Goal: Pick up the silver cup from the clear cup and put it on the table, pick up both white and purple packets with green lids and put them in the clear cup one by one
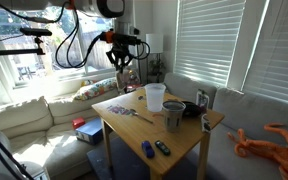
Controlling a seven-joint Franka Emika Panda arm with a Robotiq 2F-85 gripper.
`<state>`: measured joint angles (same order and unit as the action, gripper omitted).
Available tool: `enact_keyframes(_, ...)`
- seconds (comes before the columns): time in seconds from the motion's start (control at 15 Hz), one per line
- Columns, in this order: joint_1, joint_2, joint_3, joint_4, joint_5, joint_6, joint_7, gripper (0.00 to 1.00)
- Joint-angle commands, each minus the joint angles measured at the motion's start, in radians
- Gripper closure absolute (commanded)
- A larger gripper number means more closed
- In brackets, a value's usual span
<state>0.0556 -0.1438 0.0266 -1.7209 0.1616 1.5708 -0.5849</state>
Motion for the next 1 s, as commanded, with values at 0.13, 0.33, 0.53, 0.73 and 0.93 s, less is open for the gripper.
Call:
enact_keyframes(0.13, -0.044, 0.056, -0.059, 0.135, 0.009, 0.083, 0.095, 0.95)
enact_keyframes(0.33, -0.065, 0.108, -0.077, 0.191, 0.008, 0.128, 0.148, 0.95)
enact_keyframes(0.53, -0.077, 0.168, -0.082, 0.221, 0.026, 0.175, 0.184, 0.95)
enact_keyframes(0.73, -0.083, 0.229, -0.076, 0.247, 0.026, 0.208, 0.219, 0.95)
enact_keyframes(0.93, -0.090, 0.287, -0.071, 0.272, 0.028, 0.208, 0.243, 0.95)
